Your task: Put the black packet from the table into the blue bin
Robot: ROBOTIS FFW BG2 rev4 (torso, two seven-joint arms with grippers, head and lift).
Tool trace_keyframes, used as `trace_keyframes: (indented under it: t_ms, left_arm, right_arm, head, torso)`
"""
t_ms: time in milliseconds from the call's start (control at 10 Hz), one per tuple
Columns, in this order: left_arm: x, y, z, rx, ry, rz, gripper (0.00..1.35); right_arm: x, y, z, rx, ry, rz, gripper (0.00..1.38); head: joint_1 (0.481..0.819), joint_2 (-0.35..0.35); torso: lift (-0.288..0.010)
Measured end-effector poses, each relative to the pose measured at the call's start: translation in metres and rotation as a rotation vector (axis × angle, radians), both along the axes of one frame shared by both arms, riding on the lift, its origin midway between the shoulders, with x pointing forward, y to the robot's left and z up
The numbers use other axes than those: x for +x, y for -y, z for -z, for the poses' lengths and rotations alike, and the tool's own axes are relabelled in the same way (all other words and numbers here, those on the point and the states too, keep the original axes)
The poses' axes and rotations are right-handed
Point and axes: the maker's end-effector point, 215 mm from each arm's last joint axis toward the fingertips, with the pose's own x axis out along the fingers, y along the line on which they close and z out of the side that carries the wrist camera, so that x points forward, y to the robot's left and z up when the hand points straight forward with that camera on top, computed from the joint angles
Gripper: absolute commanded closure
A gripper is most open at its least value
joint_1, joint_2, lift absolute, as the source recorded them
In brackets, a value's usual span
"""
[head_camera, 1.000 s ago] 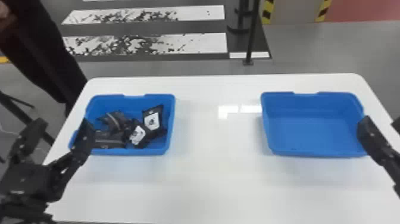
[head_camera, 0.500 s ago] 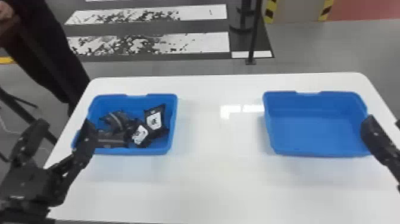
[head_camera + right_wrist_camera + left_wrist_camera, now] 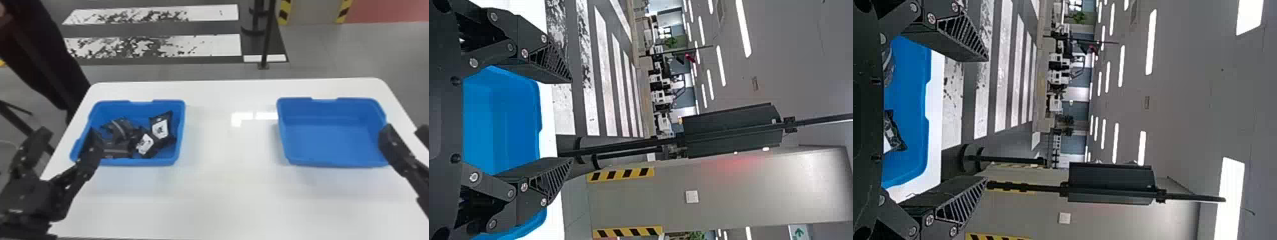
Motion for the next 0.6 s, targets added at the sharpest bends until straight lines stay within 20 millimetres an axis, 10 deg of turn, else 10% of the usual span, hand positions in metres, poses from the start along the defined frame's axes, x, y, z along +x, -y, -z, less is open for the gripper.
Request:
trace_keyframes:
  t_ms: [600]
  left_arm:
    - [0.0003,0.0017,-0.0009,-0.016,0.004,0.004,0.20]
  right_arm:
    - [-0.0002,0.0004,0.0002,-0.001,-0.001,0.001,0.51]
  head:
    - [0.695,0.059]
  torso:
    - [-0.110]
